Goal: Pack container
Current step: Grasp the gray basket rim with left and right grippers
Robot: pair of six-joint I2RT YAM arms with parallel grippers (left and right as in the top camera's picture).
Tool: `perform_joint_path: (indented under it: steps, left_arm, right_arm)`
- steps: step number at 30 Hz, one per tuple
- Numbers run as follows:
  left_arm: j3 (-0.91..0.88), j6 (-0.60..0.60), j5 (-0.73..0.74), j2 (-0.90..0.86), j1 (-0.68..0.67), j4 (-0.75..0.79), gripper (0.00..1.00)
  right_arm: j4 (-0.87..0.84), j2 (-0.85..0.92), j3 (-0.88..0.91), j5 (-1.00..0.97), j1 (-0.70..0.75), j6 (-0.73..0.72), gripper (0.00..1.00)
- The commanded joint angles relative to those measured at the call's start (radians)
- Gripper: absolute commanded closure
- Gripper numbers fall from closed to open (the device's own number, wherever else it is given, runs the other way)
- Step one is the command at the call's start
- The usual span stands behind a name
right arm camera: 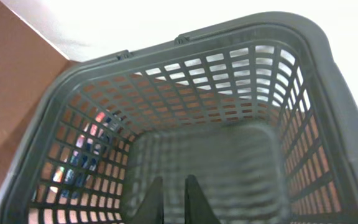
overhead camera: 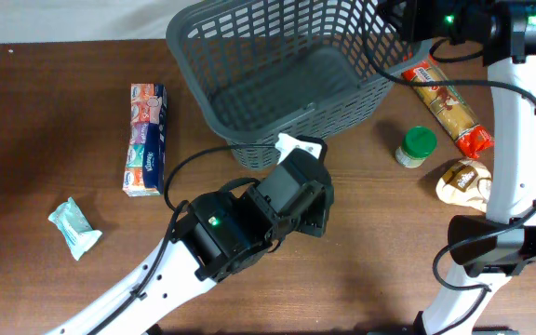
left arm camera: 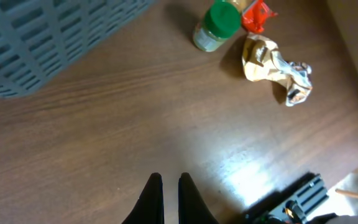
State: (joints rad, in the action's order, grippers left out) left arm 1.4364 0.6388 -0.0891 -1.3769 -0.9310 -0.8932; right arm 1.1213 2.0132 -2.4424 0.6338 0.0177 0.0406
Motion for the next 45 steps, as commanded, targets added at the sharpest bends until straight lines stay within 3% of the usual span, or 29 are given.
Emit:
perform_joint_path:
  steps: [1,8,19,37,45]
  left_arm:
    - [0.022,0.039,-0.095,-0.017,-0.002,0.003,0.98]
    - [0.022,0.106,-0.246,-0.031,-0.002,0.003,0.98]
    - [0.022,0.146,-0.3,-0.1,0.034,0.022,0.98]
    - [0.022,0.142,-0.301,-0.172,0.109,0.021,0.98]
    - [0.022,0.119,-0.293,-0.173,0.109,0.018,0.98]
  right_arm:
    - [-0.001,0.008,-0.015,0.005,-0.005,0.003,0.96]
    - [0.027,0.008,-0.015,-0.008,-0.004,-0.046,0.96]
    - [0.14,0.008,-0.013,-0.441,-0.006,-0.055,0.96]
    - [0.188,0.039,0.025,-0.421,-0.01,-0.011,0.96]
    - [0.105,0.076,0.027,-0.38,-0.071,0.034,0.96]
